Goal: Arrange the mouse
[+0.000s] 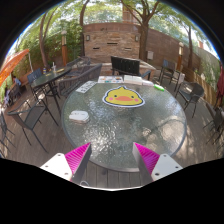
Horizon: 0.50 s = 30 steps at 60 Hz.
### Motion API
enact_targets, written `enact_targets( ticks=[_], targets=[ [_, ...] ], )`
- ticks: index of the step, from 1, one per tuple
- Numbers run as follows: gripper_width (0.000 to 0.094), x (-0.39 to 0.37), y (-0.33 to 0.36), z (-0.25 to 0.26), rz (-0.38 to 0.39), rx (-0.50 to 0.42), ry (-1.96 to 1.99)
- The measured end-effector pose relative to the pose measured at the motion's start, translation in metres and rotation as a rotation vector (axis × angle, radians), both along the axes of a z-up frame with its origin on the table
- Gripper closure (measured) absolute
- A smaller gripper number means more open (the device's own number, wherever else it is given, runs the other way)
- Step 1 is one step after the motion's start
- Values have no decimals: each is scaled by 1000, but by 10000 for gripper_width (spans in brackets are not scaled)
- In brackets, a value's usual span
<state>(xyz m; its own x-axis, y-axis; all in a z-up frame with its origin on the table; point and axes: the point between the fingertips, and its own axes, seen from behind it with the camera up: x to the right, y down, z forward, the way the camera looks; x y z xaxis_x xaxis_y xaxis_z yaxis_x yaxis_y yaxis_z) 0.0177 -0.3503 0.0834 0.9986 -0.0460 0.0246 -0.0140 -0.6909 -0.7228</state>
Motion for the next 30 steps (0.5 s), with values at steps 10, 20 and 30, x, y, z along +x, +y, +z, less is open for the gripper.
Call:
enact_targets(
  ticks=[10,20,30],
  targets=[
    [68,-70,85,-52,79,25,-14],
    [77,-107,153,-80,127,24,-52],
    [80,-124,190,-90,157,18,-67]
  ],
)
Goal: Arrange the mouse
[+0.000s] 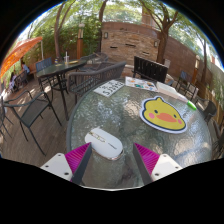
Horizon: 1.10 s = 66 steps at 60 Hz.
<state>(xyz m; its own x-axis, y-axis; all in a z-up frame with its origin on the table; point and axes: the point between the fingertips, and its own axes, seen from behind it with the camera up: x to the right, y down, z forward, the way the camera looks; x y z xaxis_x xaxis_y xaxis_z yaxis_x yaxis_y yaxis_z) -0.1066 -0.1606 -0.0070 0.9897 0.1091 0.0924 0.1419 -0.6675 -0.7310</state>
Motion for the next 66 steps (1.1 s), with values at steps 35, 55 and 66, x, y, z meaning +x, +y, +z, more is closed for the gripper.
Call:
enact_targets(
  ticks=[35,55,66],
  targets=[
    [514,-6,45,-12,-18,-38,62],
    [569,-24,92,121,74,158,79],
    [571,61,172,202,-15,308,146]
  ],
)
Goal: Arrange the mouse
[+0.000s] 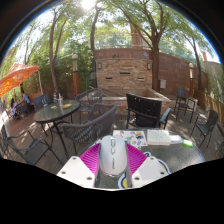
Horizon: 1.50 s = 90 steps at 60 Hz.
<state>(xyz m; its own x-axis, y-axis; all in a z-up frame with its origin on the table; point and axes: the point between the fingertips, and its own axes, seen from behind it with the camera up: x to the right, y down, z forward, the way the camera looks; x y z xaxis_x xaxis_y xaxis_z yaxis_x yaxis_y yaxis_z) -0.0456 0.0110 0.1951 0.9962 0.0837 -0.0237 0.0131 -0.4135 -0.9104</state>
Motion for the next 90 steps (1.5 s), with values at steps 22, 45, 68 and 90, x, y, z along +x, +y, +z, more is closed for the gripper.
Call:
enact_targets(
  ticks=[22,45,68,90],
  targets=[
    [525,158,28,-176,-158,-306,-36],
    [74,147,-4,-138,-100,-313,-66],
    [74,109,-113,-18,-145,-191,-136],
    [67,91,-197,14,-188,-164,-136]
  ],
)
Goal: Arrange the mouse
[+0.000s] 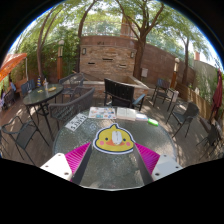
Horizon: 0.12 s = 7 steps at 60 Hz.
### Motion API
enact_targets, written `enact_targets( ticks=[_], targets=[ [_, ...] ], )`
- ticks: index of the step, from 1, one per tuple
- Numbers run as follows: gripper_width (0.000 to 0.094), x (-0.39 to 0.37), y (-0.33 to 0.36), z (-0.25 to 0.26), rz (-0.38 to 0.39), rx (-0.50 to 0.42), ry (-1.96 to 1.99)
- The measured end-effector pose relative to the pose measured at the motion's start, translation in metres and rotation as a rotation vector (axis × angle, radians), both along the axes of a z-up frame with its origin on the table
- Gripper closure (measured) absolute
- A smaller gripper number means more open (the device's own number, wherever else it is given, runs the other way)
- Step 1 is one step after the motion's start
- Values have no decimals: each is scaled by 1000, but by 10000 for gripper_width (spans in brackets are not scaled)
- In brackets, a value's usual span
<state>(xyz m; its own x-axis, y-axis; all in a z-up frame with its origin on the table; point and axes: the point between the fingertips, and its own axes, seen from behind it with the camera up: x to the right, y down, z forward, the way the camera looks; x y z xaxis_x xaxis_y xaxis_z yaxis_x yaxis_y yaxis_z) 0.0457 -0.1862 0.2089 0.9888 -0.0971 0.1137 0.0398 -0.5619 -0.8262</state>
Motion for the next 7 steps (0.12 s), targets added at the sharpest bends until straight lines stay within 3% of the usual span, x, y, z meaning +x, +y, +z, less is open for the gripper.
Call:
enact_targets(
  ticks=[7],
  targets=[
    [71,-7,-7,4,7,3,8]
  ],
)
